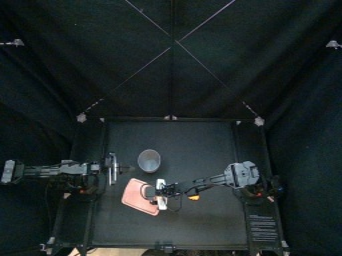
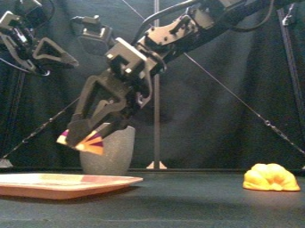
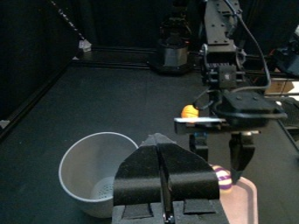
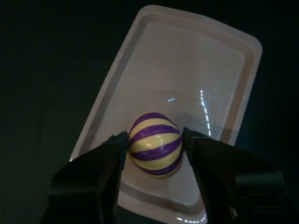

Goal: Pick the onion then place it on the pink plate
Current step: Drop onion on the pink plate and return to neutral

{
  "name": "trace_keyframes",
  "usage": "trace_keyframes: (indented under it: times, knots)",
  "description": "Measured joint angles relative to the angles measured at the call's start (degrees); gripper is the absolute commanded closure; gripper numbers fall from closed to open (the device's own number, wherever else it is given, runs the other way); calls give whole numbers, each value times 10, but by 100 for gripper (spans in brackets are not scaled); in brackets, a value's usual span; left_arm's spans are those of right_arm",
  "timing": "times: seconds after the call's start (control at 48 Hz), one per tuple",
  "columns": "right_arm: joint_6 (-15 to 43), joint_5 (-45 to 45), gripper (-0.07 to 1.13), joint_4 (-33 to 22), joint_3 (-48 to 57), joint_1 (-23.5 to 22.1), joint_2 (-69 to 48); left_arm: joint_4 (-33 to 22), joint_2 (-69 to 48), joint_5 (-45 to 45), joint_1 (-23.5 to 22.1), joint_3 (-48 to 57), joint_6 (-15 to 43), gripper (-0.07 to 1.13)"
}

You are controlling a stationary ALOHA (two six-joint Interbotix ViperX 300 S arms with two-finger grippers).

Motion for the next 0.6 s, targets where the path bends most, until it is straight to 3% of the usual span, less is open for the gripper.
trace_keyframes:
  times: [0.229,0.604]
  knots:
    - [0,0,9,2,-66,-1,47,-2,0,0,6,11,-4,98]
    - [-2,11,8,-11,-54,-3,21,-7,-1,0,12,13,-2,98]
